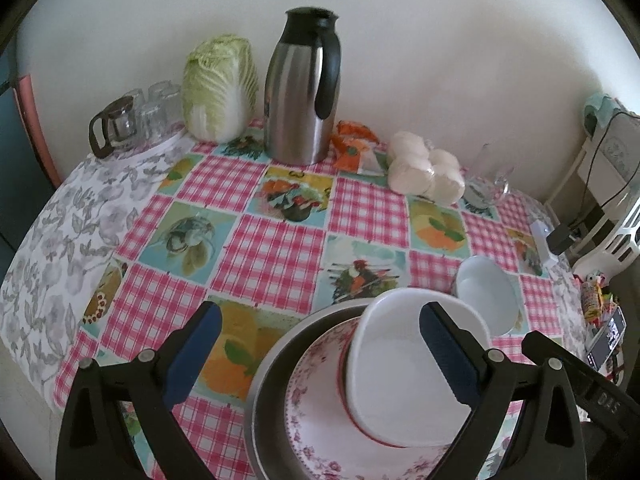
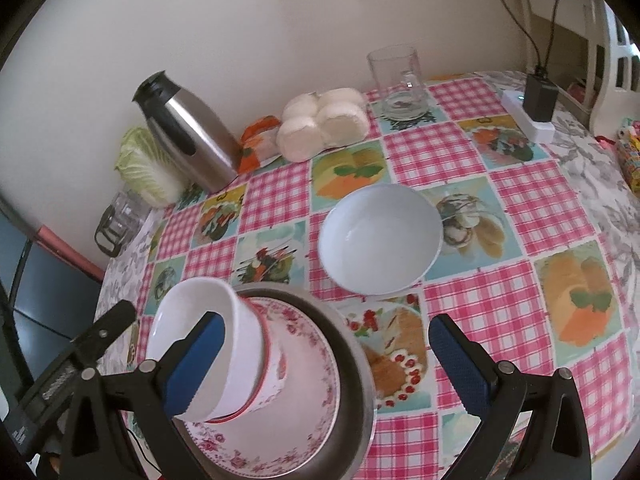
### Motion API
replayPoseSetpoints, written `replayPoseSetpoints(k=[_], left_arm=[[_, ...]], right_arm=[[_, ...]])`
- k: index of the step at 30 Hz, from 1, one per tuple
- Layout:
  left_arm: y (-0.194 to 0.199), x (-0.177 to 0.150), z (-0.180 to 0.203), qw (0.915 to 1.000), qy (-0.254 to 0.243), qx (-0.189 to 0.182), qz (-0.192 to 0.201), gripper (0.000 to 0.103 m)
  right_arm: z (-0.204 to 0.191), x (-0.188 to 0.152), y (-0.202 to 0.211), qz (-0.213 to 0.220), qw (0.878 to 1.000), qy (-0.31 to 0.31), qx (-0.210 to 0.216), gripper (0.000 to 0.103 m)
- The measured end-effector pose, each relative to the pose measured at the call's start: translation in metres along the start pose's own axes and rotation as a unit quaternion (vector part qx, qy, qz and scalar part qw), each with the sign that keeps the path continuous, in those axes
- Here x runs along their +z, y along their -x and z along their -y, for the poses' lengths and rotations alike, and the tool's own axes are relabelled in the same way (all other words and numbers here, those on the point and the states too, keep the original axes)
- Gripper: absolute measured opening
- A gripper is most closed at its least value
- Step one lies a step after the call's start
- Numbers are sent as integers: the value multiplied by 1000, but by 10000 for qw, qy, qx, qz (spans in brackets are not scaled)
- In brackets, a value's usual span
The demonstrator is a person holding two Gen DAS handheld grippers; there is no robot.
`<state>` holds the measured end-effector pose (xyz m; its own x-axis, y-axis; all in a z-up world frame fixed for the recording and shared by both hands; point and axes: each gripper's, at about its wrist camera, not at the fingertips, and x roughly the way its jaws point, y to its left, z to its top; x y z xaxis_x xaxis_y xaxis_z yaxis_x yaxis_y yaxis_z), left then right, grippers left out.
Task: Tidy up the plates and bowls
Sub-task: 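Move both grippers to the pale blue bowl and close on its rim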
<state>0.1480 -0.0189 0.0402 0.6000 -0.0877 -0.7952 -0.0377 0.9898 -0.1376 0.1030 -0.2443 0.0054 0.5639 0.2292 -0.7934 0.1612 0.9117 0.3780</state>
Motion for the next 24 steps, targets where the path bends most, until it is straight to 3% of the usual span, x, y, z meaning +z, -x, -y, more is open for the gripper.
replayPoseSetpoints(k=[10,16,24], left_arm=[[5,14,27,9990,-140,-430,-68,99],[-7,25,63,9941,-342,-923,-448,98],[-33,45,119,9898,-752,-816,-893,98]], right_arm=[[51,18,1,160,9977,-515,-400,103],[78,27,-3,181,9951,-826,-518,103],[97,33,-16,158,9931,-1114,-329,103]])
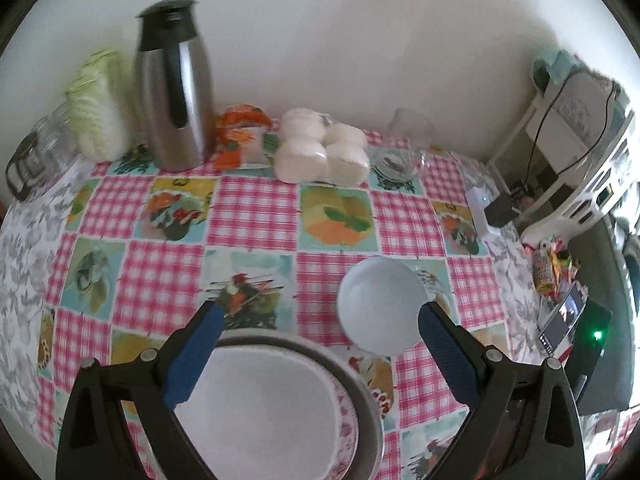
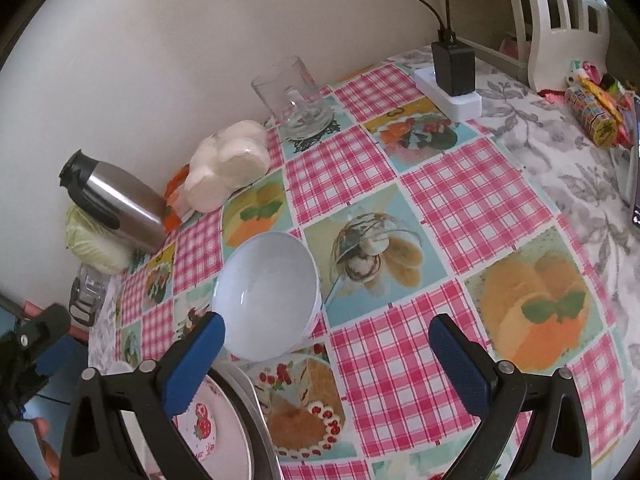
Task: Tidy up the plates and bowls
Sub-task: 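Move both grippers to the pale blue bowl and close on its rim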
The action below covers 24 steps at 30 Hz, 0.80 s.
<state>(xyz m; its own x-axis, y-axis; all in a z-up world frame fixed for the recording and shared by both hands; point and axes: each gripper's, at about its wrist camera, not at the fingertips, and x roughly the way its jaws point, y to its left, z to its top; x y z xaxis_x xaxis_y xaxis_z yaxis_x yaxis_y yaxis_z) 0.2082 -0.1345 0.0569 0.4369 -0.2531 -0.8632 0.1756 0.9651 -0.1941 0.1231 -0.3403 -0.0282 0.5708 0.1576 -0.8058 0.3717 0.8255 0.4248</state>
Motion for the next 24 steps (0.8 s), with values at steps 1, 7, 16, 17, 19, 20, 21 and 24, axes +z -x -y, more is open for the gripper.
replayPoseSetpoints(k=[1,7,16,17,19,20,21,24], left_arm=[[-5,3,5,10000,-39,-2,-77,98],[-53,17,37,9965,-317,318,-704,85],[-112,21,44,9871,-219,892,-1310,73],[-116,21,45,9864,-212,901,-1361,71],[-126,21,50,9846,-281,974,-1427,67],[-131,21,51,9835,-322,1022,-1459,66],[-136,21,51,9822,-340,1076,-1499,65],[-146,21,51,9804,-277,1145,-1578,64]], right_arm=[[1,1,-2,-14,10000,-25,28,103],[8,3,-17,-61,9999,-140,28,102],[18,6,-41,-253,9991,-324,65,92],[17,6,-44,-268,9991,-313,72,91],[16,6,-49,-308,9990,-293,120,90],[16,6,-51,-328,9990,-293,123,88],[16,6,-53,-350,9989,-297,118,87],[16,5,-60,-423,9984,-342,144,85]])
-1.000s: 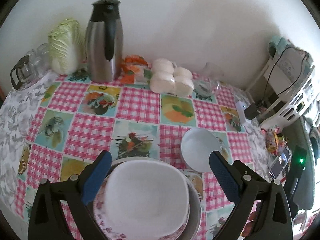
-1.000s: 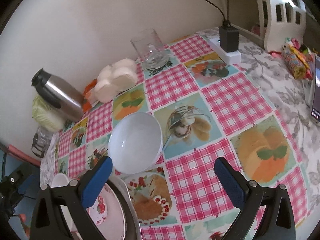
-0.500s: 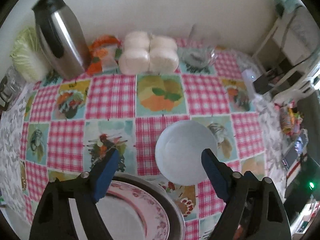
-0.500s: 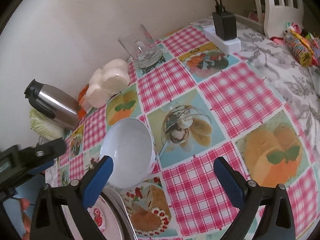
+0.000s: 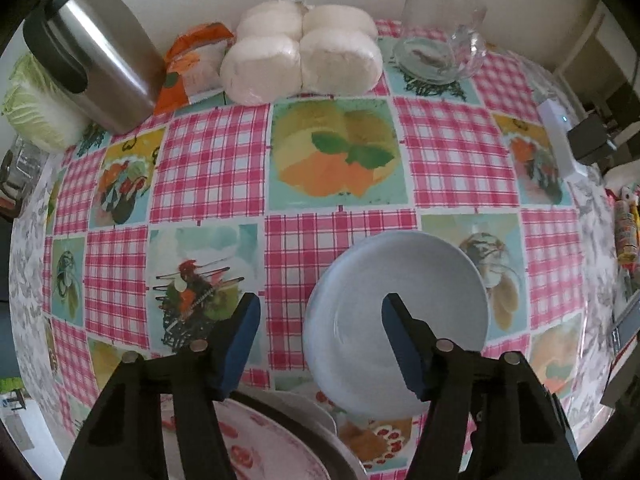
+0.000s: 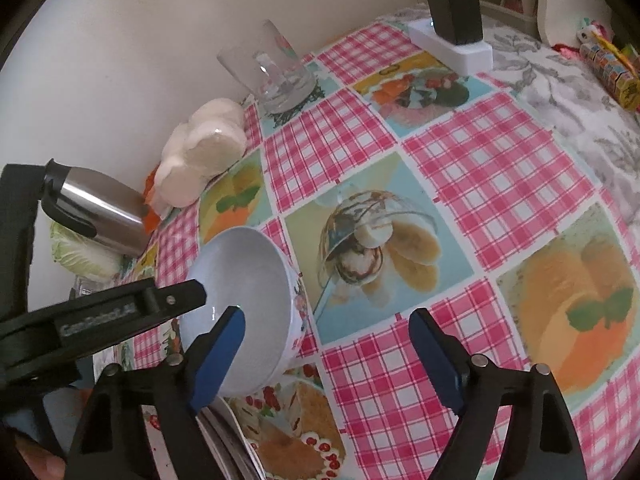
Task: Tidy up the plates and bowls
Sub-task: 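Move both grippers to the pale blue bowl and close on its rim, then lift the pale blue bowl and carry it over the steel tray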
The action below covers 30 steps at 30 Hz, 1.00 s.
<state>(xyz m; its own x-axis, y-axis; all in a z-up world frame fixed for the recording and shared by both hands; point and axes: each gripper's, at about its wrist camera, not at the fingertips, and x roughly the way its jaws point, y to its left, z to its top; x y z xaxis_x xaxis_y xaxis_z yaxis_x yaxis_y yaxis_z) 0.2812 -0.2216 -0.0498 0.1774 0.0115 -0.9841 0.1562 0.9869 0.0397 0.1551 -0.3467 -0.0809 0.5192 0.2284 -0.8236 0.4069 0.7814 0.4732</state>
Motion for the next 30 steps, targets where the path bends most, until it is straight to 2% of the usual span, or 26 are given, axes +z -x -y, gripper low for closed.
replayPoseSetpoints(k=[4,7,10,15,18,22,23,26,30], left_arm=[[-12,1,2,9999,33,51,-110,58],[-21,1,3,9997,60,54,-210,52],[-27,1,3,9996,79,86,-264,48],[-29,1,0,9994,145,82,-299,47],[-29,2,0,9994,90,57,-330,40],[-30,2,2,9994,54,24,-349,34],[-30,1,2,9994,37,49,-340,34],[-30,1,2,9994,48,63,-327,34],[-32,-2,3,9994,5,96,-343,34]], right_arm=[[-2,0,-8,-72,10000,-1,10,82],[-1,0,-12,-117,9999,-26,17,73],[-2,0,-15,-155,9999,-16,8,71],[-7,-2,-23,-252,9997,31,46,60],[-9,-4,-26,-299,9995,48,86,55],[-10,-5,-29,-366,9992,22,186,40],[-10,-5,-29,-377,9990,-22,258,34],[-10,-5,-28,-346,9989,-60,310,27],[-8,-4,-29,-337,9986,-132,379,24]])
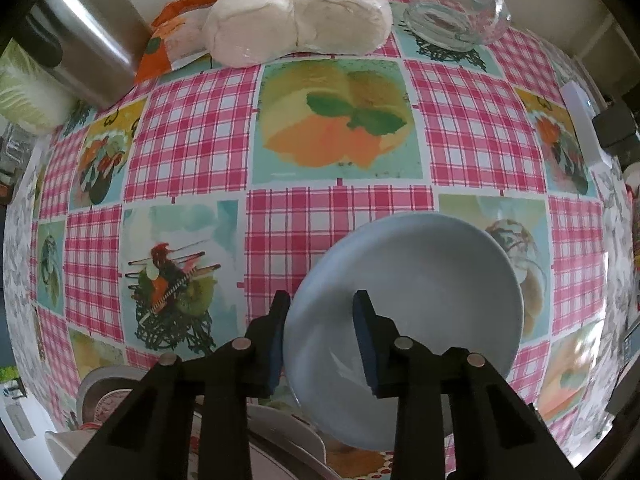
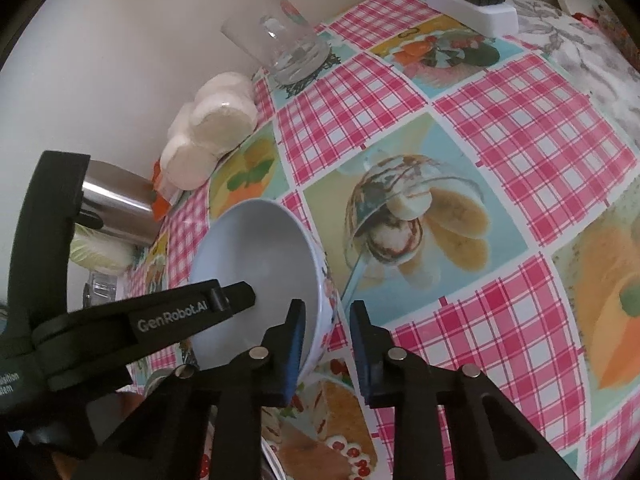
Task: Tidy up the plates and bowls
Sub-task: 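Lift the pale blue bowl and carry it over the steel tray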
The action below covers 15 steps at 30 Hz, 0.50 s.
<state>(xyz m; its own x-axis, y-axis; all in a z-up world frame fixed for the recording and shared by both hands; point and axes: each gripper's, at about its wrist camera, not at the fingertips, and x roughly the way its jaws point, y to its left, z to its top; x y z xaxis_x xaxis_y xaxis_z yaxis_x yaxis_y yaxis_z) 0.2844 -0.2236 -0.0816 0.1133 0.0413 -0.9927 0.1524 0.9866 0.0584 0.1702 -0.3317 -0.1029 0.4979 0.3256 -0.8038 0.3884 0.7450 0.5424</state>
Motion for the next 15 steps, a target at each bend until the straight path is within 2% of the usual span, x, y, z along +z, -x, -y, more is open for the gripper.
replayPoseSetpoints(k=[2,15], left_arm=[[-1,-2,2,10000,-67,-24,24,33],[5,-13,26,9987,-395,-257,202,26]], right_arm=[[1,0,1,3,10000,-23,45,18],[20,5,12,103,9997,-173,-118,16]])
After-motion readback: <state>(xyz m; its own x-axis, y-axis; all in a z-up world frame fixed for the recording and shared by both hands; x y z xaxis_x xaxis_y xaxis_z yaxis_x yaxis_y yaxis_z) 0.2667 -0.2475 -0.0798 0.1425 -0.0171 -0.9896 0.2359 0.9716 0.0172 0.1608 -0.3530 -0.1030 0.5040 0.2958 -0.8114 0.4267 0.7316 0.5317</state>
